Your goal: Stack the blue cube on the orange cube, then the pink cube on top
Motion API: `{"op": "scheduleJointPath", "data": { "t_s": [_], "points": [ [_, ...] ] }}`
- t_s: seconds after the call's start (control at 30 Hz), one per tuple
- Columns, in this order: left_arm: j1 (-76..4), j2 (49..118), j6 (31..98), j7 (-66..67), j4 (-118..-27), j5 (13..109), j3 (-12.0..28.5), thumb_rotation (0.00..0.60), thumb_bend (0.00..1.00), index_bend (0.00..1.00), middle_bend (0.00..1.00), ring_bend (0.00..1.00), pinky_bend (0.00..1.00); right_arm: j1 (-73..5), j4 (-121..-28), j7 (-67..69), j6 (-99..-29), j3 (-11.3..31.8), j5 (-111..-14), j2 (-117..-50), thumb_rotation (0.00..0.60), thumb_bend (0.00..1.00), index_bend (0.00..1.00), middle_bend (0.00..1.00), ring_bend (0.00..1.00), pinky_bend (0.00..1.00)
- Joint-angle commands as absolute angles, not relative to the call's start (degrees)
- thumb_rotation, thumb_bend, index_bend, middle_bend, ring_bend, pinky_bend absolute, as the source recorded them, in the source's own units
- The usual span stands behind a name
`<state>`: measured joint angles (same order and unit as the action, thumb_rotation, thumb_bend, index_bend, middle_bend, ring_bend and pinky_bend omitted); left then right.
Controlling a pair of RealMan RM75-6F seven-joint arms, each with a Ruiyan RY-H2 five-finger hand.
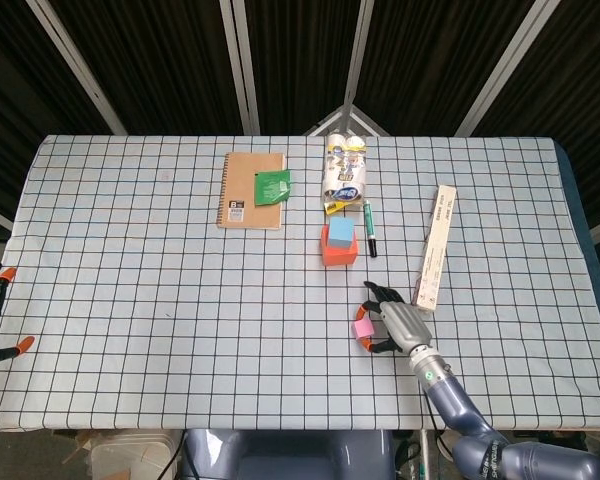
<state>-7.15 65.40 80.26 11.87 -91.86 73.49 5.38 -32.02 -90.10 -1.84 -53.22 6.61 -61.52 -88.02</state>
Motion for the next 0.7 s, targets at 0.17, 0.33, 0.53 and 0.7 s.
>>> {"op": "scheduleJointPath", "data": {
  "t_s": [0.17,0.33,0.53,0.7],
  "points": [
    [-7.2,65.3,80.2,11.7,-91.8,73.5,5.3,0.600,0.11,0.05,0.00,0.00,0.00,-32.0,-89.9,-0.6,-52.9,6.8,-63.1,-88.0,0.600,0.36,0.46,0.00,0.02,0.00],
    [-7.1,65.3,80.2,11.7,-91.9,73.6,5.3,0.600,0.11,0.05,0.00,0.00,0.00,-31.8,-90.3,-0.7,-52.9,6.8,-63.4,-87.7,0.600,0.36,0.47,0.00,0.02,0.00],
    [-7.1,65.3,80.3,11.6,-91.9,73.8,5.3,0.600,0.11,0.05,0.00,0.00,0.00,-31.5,-91.1,-0.6,-53.4,7.2,-63.8,-86.9,0.600,0.36,0.47,0.00,0.02,0.00],
    [-7.1,65.2,80.3,11.4,-91.9,73.8,5.2,0.600,0.11,0.05,0.00,0.00,0.00,-31.8,-93.6,-1.3,-54.0,8.8,-63.2,-84.1,0.600,0.36,0.47,0.00,0.02,0.00]
  ]
}}
